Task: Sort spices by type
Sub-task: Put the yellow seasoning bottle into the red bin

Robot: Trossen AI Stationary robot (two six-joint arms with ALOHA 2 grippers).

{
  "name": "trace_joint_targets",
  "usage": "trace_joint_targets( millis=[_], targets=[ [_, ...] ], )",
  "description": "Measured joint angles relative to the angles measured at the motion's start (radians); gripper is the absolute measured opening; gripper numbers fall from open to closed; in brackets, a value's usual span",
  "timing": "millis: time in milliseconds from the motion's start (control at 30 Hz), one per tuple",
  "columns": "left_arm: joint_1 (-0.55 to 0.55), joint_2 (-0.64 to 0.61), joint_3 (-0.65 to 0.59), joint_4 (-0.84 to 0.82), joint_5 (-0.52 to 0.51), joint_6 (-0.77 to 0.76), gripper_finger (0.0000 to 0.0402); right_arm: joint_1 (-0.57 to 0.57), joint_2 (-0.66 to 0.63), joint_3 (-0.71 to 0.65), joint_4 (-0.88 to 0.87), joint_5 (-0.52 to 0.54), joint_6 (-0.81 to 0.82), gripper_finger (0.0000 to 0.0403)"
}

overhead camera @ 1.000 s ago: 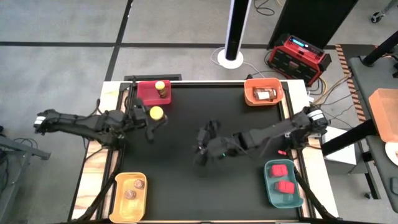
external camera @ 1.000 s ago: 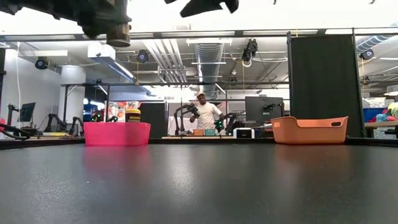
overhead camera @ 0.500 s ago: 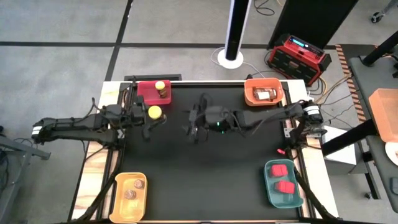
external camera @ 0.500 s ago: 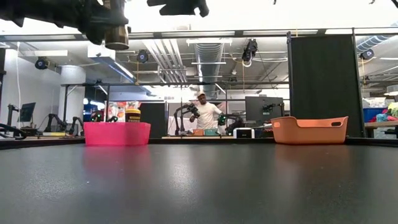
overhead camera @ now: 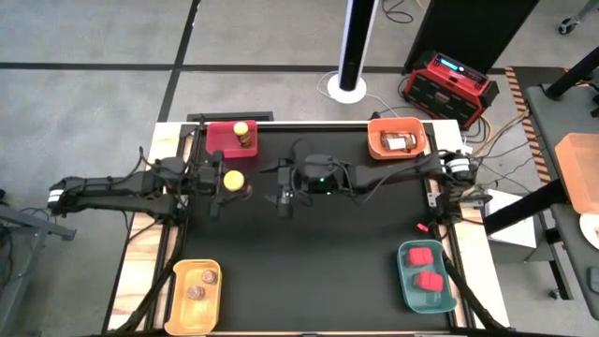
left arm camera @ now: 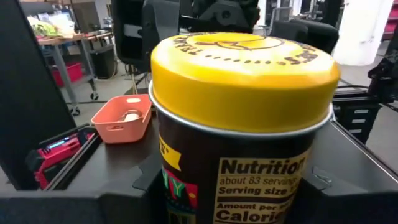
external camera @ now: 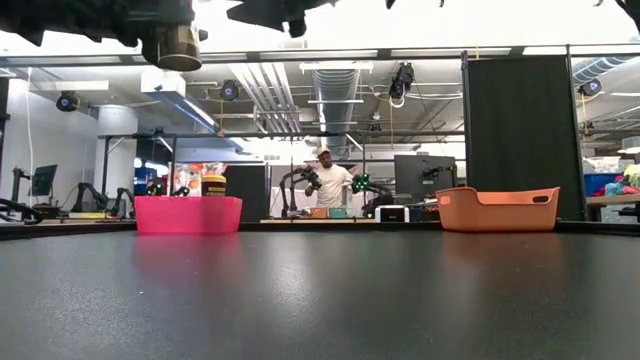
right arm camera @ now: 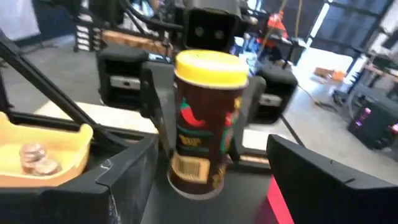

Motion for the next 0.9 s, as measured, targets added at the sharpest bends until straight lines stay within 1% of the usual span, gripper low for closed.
trace_joint_targets(
  millis=[100, 267, 333, 600, 733, 900],
  targets=[
    [-0.001, 0.017, 0.000, 0.011, 0.002, -0.001, 0.0186, 0.001, 0.025, 0.000, 0.059, -0.036, 0.008, 0.0295],
    [-0.001, 0.077, 0.000, 0.117, 0.001, -0.046, 0.0185, -0.004, 0.057, 0.011, 0.107, -0.035, 0.051, 0.0299],
    [-0.001, 0.101, 0.000, 0.132, 0.000, -0.046, 0.0185, -0.005, 0.068, 0.011, 0.134, -0.035, 0.055, 0.0297],
    [-0.001, 0.185, 0.001, 0.187, -0.002, -0.046, 0.0185, -0.008, 0.069, 0.013, 0.153, -0.029, 0.083, 0.0276],
    [-0.002, 0.202, 0.004, 0.240, -0.002, -0.043, 0.0185, -0.008, 0.071, 0.013, 0.151, -0.029, 0.084, 0.0263],
    [-0.002, 0.208, 0.021, 0.236, -0.002, -0.034, 0.0186, -0.009, 0.073, 0.013, 0.152, -0.031, 0.081, 0.0244]
  ],
)
